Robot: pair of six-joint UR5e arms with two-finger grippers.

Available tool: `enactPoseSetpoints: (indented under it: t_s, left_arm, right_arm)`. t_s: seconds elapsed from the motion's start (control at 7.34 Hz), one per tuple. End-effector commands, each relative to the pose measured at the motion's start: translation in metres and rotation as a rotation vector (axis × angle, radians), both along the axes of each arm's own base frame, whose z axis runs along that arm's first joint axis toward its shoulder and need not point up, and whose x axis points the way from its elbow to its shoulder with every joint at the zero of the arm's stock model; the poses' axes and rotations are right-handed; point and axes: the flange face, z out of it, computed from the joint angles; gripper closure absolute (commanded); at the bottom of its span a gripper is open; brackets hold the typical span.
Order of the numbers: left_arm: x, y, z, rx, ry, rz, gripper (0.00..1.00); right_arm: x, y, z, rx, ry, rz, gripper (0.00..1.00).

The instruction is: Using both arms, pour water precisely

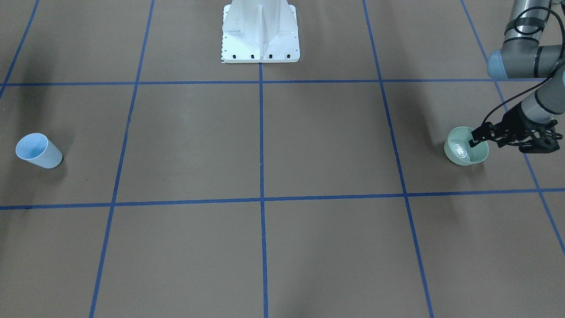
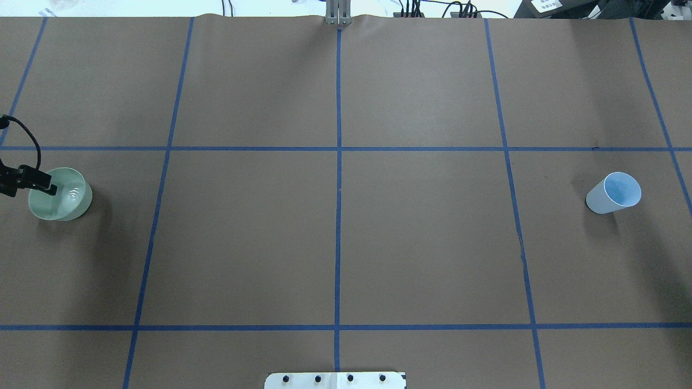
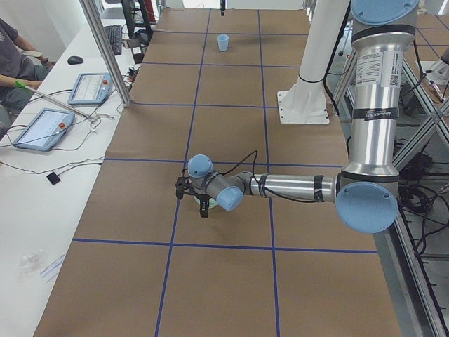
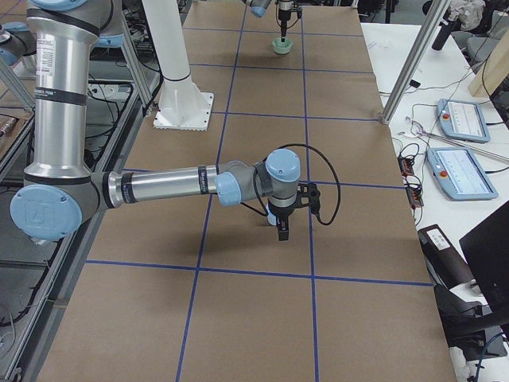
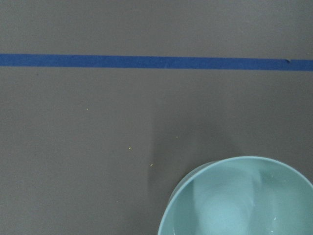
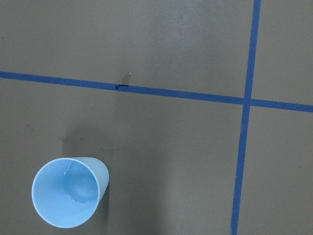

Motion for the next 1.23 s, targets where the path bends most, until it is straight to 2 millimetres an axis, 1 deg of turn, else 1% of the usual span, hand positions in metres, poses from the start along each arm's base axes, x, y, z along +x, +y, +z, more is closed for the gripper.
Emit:
enactPoseSetpoints:
  t_s: [0.0, 0.14, 0.27, 0.41, 0.54, 0.68, 0.82, 0.95, 1.09]
  left_arm:
    - [0.002, -0.001, 0.004, -0.007, -0.002, 0.0, 0.29]
    - [0.002, -0.001, 0.004, -0.007, -0.002, 0.002, 0.61]
    - [0.003, 0.0, 0.006, -0.013, -0.003, 0.004, 1.0]
    - [0.003, 0.0, 0.004, -0.012, 0.0, 0.003, 1.0]
    - [0.008, -0.006, -0.009, 0.0, 0.027, 0.016, 1.0]
    - [0.021, -0.02, -0.04, -0.001, 0.113, 0.062, 1.0]
    - [0.027, -0.025, -0.08, 0.044, 0.174, 0.089, 1.0]
    - [0.035, -0.04, -0.116, 0.085, 0.201, 0.085, 1.0]
    - [0.044, -0.054, -0.149, 0.059, 0.228, 0.04, 1.0]
  right_arm:
    - [0.0, 0.0, 0.0, -0.003, -0.001, 0.002, 0.0]
    - [0.0, 0.0, 0.0, -0.003, -0.001, 0.002, 0.0]
    - [0.0, 0.0, 0.0, -0.003, -0.001, 0.002, 0.0]
    - [0.0, 0.0, 0.0, -0.003, -0.001, 0.002, 0.0]
    - [0.0, 0.0, 0.0, -0.003, -0.001, 0.002, 0.0]
    - [0.0, -0.001, -0.001, -0.004, 0.0, 0.005, 0.0]
    - [0.0, -0.001, 0.0, -0.006, 0.0, 0.005, 0.0]
    - [-0.001, -0.001, 0.003, -0.011, 0.001, 0.005, 0.0]
    - [-0.001, -0.001, 0.002, -0.01, 0.001, 0.005, 0.0]
